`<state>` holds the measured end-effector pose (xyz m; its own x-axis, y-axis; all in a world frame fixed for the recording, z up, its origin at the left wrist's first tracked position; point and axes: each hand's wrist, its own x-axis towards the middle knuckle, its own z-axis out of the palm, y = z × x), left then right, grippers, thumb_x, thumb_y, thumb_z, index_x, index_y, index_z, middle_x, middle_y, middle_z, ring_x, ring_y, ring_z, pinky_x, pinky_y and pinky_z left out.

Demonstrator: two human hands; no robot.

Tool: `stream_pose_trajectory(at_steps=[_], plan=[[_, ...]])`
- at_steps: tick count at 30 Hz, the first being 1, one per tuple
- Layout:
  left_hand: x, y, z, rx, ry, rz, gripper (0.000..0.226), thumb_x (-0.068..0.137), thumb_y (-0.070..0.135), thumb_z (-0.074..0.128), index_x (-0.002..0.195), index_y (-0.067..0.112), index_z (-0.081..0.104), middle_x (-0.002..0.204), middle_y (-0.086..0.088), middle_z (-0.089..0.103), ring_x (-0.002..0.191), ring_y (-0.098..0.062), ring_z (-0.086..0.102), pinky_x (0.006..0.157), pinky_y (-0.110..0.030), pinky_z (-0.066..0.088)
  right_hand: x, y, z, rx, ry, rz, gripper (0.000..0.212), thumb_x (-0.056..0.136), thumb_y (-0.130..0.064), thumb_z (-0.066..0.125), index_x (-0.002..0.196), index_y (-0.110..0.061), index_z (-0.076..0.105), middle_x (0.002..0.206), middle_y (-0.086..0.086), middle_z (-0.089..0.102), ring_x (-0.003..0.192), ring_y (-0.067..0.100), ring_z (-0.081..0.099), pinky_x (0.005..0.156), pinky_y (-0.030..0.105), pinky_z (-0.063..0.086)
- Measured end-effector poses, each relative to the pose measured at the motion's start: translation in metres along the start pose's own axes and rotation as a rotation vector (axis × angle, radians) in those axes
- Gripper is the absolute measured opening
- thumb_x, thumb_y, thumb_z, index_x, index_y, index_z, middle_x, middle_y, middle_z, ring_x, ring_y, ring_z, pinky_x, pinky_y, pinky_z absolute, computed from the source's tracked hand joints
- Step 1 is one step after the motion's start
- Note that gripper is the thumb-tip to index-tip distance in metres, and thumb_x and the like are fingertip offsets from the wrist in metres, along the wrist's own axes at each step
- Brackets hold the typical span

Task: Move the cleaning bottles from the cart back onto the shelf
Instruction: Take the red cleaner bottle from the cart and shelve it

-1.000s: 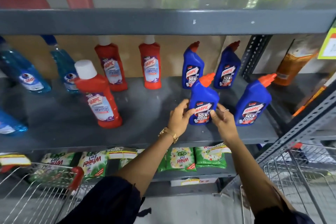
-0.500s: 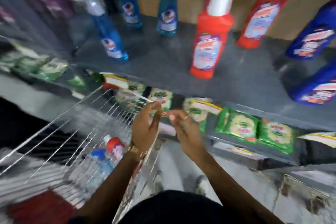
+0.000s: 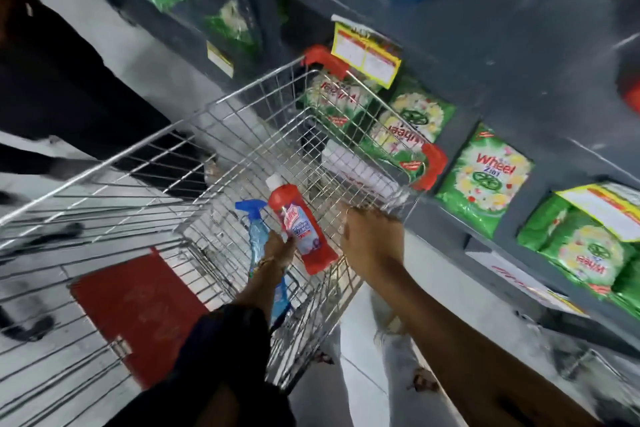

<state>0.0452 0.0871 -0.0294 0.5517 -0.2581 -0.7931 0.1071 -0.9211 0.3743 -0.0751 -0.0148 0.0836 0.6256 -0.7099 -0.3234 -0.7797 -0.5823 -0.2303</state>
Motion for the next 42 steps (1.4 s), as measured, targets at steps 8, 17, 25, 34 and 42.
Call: stream_pose_trajectory(at_steps=[8,17,25,34,42], plan=[[0.013,0.025,0.019,-0.408,0.015,-0.169,0.026,0.092,0.009,0.055,0.106,-0.012,0.058,0.111,-0.030,0.062,0.113,-0.037,0.058,0.094,-0.045,0.048,0.000,0.005,0.006,0.040,0.038,-0.033,0.025,0.089,-0.025,0.047,0.109,-0.025,0.063,0.094,0.000,0.074,0.083,0.020,0.068,0.076,0.029,0.054],[-0.005,0.024,-0.008,-0.352,0.068,0.234,0.033,0.080,0.003,0.068,0.106,0.003,0.048,0.101,-0.009,0.065,0.092,-0.027,0.063,0.072,-0.033,0.054,-0.004,0.000,-0.007,0.218,0.058,-0.014,0.029,0.092,-0.022,0.046,0.119,-0.023,0.057,0.109,0.004,0.071,0.097,0.023,0.065,0.083,0.033,0.053],[-0.155,0.086,-0.083,-0.453,-0.050,0.763,0.037,0.080,0.005,0.069,0.115,0.010,0.057,0.114,-0.016,0.068,0.101,-0.036,0.065,0.084,-0.050,0.058,-0.038,0.021,-0.087,1.139,-0.300,0.017,0.053,0.089,-0.024,0.063,0.137,-0.012,0.045,0.142,0.011,0.051,0.128,0.024,0.050,0.106,0.043,0.044],[-0.285,0.149,-0.031,-0.505,-0.381,0.961,0.024,0.088,0.013,0.055,0.108,0.019,0.065,0.092,0.010,0.076,0.079,0.000,0.070,0.058,-0.019,0.058,-0.149,0.100,-0.159,1.543,-0.002,0.079,0.040,0.068,-0.030,0.069,0.106,-0.017,0.068,0.108,0.005,0.074,0.096,0.017,0.068,0.085,0.037,0.055],[-0.333,0.183,0.067,-0.414,-0.578,1.048,0.022,0.089,0.008,0.056,0.108,0.018,0.064,0.095,0.005,0.073,0.085,-0.008,0.068,0.072,-0.025,0.059,-0.223,0.189,-0.168,1.552,0.259,0.151,0.029,0.074,-0.025,0.066,0.102,-0.017,0.068,0.096,-0.005,0.078,0.088,0.012,0.072,0.067,0.021,0.057]])
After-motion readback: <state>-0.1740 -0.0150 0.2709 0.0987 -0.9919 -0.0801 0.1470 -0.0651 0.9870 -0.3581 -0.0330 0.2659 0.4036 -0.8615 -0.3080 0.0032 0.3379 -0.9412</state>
